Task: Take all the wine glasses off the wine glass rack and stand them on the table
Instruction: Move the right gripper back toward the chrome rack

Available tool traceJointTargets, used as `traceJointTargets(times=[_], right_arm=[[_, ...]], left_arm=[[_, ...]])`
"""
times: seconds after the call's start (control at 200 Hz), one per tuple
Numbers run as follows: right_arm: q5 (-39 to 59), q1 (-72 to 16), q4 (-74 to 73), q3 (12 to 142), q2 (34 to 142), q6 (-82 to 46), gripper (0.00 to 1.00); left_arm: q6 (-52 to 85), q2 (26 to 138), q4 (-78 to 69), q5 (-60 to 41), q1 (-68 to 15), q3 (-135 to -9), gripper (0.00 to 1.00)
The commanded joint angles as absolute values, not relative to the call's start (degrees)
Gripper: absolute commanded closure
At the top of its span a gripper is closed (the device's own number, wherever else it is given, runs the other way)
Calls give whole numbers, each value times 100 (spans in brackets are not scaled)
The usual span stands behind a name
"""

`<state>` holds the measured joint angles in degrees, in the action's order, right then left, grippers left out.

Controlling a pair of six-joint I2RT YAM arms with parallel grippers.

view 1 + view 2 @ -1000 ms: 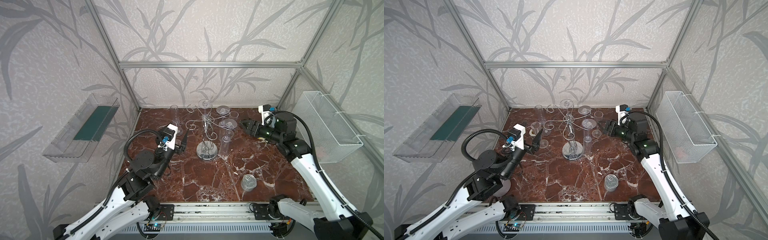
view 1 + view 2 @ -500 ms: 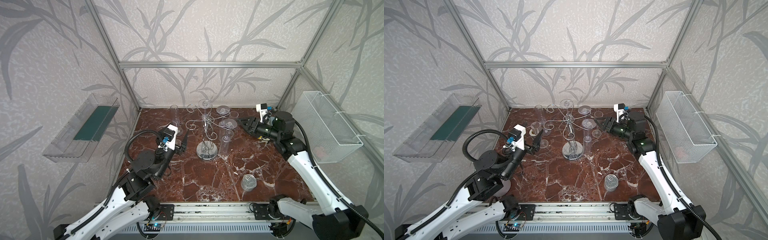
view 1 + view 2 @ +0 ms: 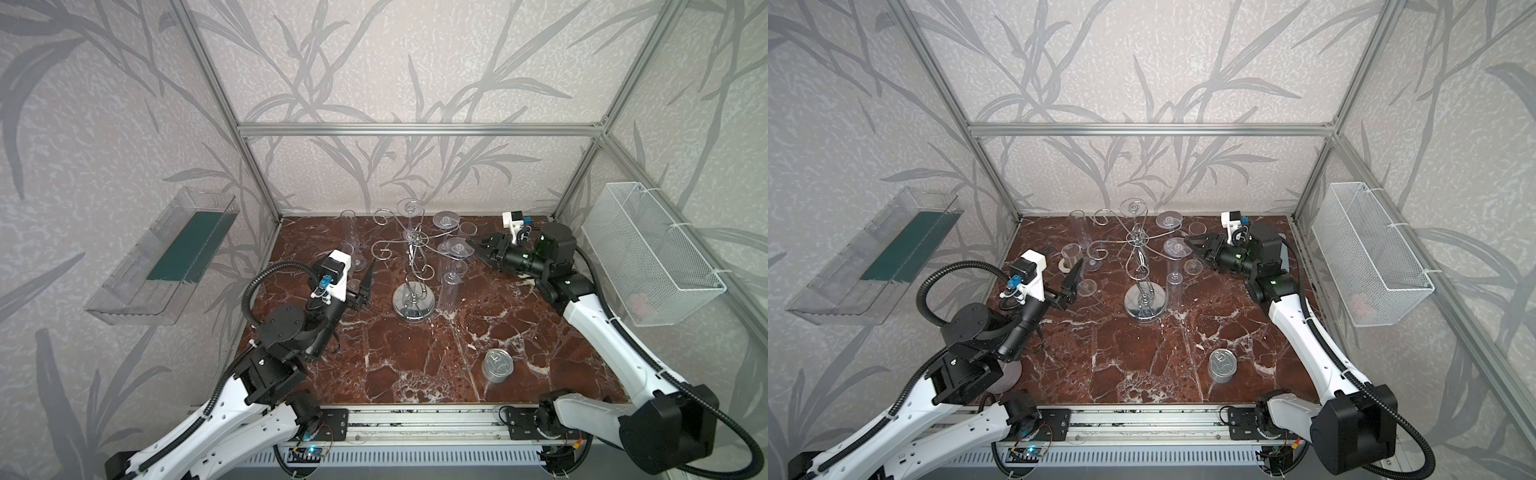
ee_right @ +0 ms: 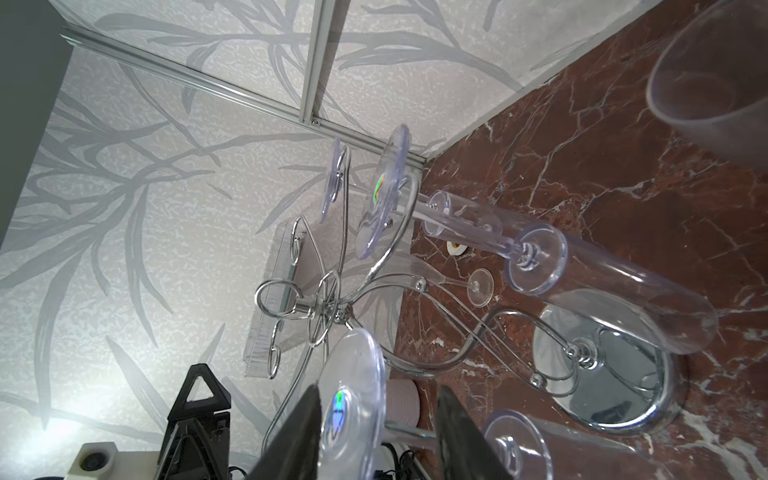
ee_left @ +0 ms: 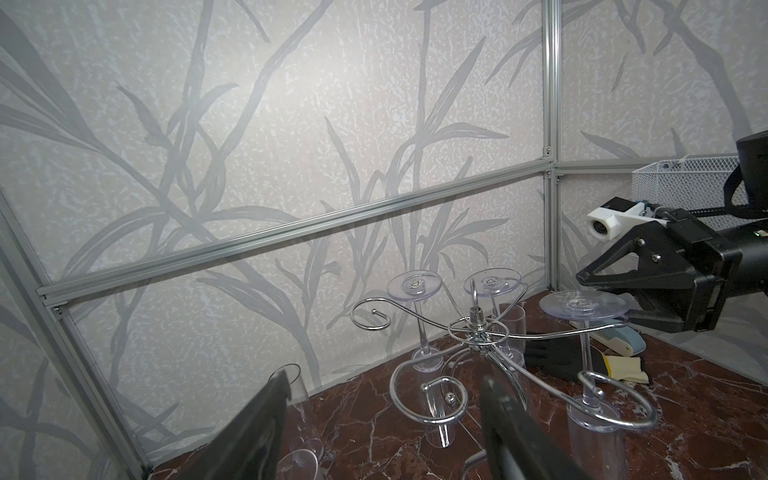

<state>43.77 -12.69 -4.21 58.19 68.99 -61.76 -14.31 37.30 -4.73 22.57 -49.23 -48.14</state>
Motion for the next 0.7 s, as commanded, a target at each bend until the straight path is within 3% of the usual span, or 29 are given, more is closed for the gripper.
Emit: traceJointTargets(times=[0.0, 0.695], right_arm=[[4595, -1266, -972, 5746, 6945, -6539, 58], [4700, -1407, -1297, 5595, 7144, -7106, 72]], left_arm=[[-1362, 3690, -536, 2226, -4904, -4758, 26], [-1346, 3502, -391, 2339, -4906, -4662, 26]])
